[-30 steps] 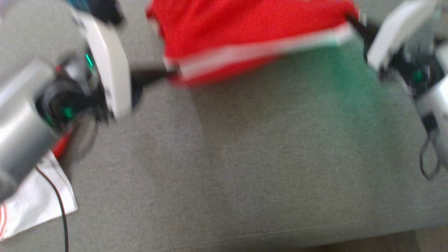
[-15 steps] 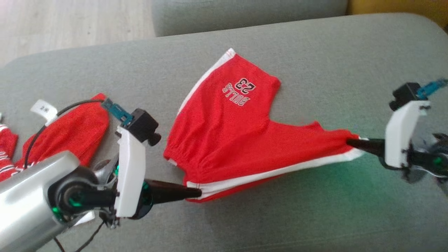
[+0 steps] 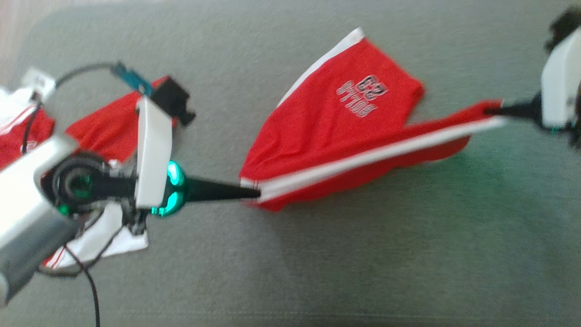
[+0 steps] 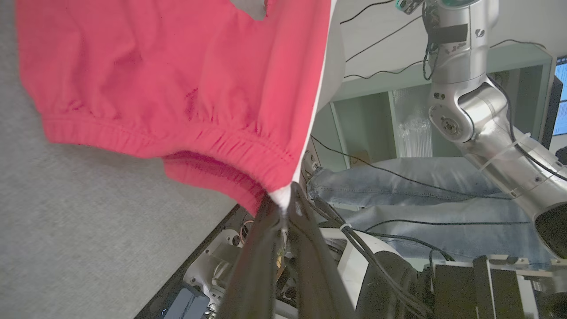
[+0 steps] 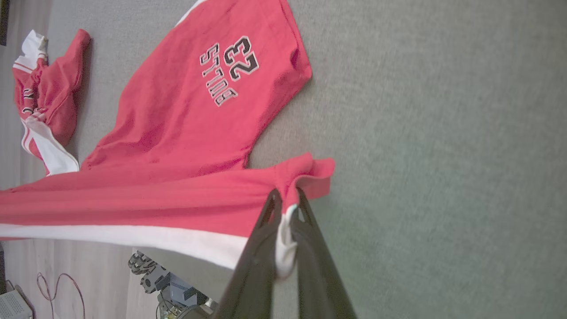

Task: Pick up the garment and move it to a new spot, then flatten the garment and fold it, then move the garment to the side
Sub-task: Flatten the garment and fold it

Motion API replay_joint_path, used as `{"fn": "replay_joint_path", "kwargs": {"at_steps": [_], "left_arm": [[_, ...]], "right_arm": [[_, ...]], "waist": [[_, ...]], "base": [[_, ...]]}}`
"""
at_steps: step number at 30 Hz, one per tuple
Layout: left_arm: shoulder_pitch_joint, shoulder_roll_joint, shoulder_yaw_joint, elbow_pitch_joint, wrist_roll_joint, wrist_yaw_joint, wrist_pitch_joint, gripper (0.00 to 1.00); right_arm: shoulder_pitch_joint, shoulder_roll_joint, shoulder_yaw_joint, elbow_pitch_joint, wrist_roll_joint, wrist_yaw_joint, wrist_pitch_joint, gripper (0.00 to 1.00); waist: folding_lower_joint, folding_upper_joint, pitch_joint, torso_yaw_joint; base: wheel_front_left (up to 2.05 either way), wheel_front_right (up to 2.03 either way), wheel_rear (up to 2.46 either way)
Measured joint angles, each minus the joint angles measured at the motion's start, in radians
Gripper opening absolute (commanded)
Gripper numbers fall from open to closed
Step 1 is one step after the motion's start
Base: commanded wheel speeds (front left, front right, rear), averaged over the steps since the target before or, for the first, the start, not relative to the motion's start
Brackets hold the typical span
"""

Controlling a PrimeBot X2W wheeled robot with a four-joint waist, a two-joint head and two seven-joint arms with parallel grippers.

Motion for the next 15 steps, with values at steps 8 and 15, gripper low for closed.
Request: {"fn": "replay_joint_path", "kwargs": {"at_steps": [8,15], "left_arm": [[-0.079,-0.105,0.038,0.102,-0.024,0.0,0.055,0.0],[-0.123,-0.17,0.06,0.167,-0.004,0.0,0.087,0.0]], "right_arm": [[-0.264,0.117,-0.12,0.212,-0.245,0.0,0.184,0.0],[-0.422,0.209,-0.225,0.319,-0.469,0.0,0.228,0.0]], "waist": [[0.0002,-0.0001,0.116,0.101],[0.0003,-0.0001,0.215,0.181]], "base": [[0.0,0.0,0.0],[0.0,0.0,0.0]]}}
